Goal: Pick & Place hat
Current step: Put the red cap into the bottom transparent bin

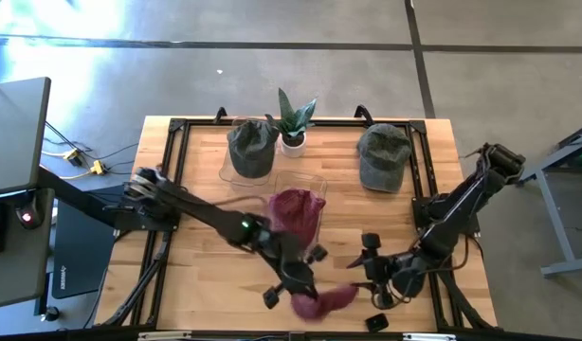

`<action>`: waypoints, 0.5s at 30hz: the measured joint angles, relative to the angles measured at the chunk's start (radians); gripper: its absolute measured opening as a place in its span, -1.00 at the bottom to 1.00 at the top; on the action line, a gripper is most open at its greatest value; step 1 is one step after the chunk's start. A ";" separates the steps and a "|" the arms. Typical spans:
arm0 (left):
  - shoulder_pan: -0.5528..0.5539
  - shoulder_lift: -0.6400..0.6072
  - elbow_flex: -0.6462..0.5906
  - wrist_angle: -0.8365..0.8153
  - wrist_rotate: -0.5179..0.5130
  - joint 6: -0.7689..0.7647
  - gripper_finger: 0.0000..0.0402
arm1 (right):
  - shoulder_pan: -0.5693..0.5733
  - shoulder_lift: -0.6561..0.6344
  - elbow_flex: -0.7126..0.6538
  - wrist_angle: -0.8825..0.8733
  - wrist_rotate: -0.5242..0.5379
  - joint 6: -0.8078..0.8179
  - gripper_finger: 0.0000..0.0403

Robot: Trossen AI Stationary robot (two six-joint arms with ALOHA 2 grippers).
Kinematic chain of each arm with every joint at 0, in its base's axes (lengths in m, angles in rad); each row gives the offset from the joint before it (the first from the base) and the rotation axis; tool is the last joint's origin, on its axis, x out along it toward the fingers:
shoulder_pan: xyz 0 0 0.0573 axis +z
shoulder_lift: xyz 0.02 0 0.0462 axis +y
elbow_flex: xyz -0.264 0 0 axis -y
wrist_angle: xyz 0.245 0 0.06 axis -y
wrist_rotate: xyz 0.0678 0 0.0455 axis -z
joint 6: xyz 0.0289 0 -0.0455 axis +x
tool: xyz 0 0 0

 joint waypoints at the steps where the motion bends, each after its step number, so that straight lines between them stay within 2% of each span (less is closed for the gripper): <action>1: 0.000 -0.029 0.004 -0.016 -0.040 0.005 -0.99 | 0.009 0.001 0.000 -0.005 0.026 0.001 0.00; 6: 0.001 -0.181 0.008 -0.129 -0.226 0.020 -1.00 | 0.053 0.007 0.000 -0.009 0.121 0.031 -0.02; 12: -0.002 -0.303 0.006 -0.266 -0.349 0.048 -1.00 | 0.066 0.021 0.000 -0.009 0.208 0.039 -0.01; 15: -0.002 -0.341 0.006 -0.337 -0.499 0.110 -1.00 | 0.063 0.024 0.000 -0.008 0.223 0.045 -0.01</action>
